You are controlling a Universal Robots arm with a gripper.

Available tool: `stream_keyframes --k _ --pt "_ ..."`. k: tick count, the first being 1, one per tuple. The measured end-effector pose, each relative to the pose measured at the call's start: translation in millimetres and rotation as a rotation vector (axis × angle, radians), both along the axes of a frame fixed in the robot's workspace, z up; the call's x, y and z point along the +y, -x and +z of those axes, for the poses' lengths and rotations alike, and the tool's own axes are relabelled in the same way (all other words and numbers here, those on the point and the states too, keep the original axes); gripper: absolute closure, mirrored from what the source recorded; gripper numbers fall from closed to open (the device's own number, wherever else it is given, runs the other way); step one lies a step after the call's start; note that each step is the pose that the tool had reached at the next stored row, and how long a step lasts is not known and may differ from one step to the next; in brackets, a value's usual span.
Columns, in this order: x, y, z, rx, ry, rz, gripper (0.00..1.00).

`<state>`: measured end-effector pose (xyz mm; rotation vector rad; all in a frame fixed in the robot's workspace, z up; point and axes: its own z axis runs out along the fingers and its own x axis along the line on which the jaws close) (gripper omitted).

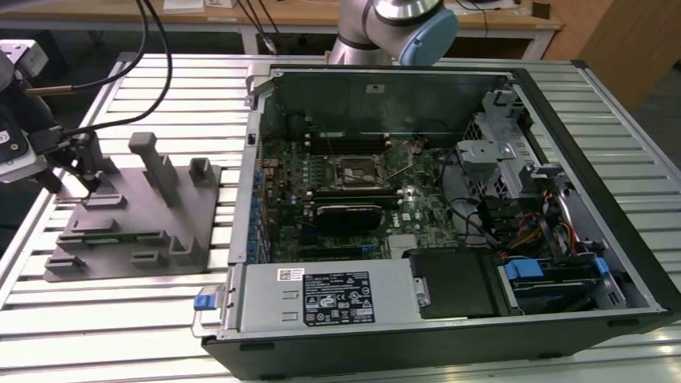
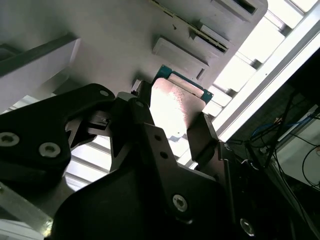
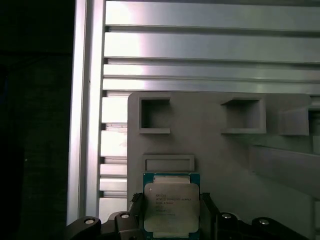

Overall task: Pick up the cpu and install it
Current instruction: 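Pick up the cpu and move it towards the insertion slot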

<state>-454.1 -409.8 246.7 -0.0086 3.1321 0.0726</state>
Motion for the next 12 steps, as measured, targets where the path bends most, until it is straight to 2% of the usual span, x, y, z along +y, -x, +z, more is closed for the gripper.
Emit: stream_keyframes --k 12 --pt "0.0 0.0 4.8 0.0000 0.0000 0.000 0.47"
